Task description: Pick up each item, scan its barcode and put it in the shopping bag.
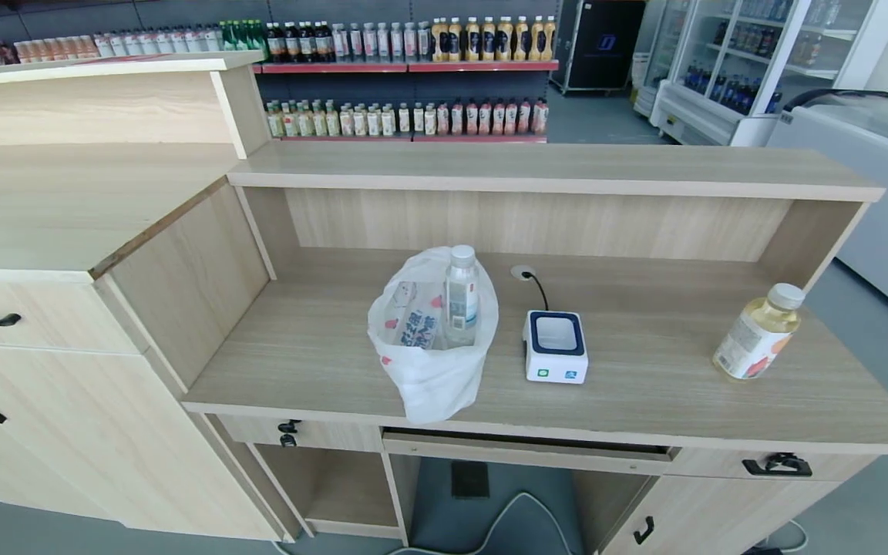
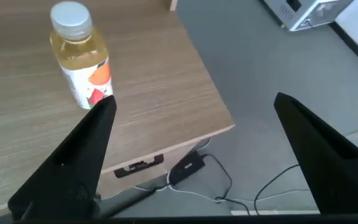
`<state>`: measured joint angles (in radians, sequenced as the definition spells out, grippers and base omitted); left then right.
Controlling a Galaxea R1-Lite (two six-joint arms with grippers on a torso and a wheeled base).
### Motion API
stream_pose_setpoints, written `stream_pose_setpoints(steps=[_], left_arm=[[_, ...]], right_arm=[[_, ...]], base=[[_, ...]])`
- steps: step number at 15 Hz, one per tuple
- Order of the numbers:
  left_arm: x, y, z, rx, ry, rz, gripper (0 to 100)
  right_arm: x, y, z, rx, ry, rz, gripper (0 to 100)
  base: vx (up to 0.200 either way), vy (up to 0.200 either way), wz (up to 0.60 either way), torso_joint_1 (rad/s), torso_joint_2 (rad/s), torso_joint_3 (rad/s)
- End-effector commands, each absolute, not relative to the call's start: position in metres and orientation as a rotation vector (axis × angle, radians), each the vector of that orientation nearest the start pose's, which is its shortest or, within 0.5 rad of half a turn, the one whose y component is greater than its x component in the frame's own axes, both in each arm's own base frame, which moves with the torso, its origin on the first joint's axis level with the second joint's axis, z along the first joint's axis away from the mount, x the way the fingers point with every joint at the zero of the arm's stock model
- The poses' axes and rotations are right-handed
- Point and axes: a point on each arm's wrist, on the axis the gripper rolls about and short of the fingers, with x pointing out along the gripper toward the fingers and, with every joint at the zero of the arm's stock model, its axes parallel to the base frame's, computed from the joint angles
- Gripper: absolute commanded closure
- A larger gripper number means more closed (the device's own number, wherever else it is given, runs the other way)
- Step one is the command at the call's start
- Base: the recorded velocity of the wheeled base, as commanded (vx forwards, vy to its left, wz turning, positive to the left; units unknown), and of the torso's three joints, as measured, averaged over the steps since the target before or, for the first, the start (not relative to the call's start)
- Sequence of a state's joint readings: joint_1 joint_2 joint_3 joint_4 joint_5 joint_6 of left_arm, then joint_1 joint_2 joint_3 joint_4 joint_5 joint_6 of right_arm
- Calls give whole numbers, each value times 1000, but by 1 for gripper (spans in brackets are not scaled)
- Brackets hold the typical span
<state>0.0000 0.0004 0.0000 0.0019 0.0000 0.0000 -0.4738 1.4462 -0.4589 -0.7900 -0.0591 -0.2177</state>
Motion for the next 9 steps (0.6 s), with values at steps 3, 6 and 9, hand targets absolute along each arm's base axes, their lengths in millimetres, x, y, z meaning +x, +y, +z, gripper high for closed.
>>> stream_pose_setpoints(steps=[3,6,9], left_arm=[[-23,0,75,0,3,0,0],[-23,0,75,0,2,0,0],[-23,0,75,0,3,0,0]], right_arm=[[254,-140,107,-90,306,-343,0],[274,-150,93,-182,315,-284,0],[287,-155,87,-239,314,-267,0]], base=[[0,0,0,0,0,0],[0,0,0,0,0,0],[0,0,0,0,0,0]])
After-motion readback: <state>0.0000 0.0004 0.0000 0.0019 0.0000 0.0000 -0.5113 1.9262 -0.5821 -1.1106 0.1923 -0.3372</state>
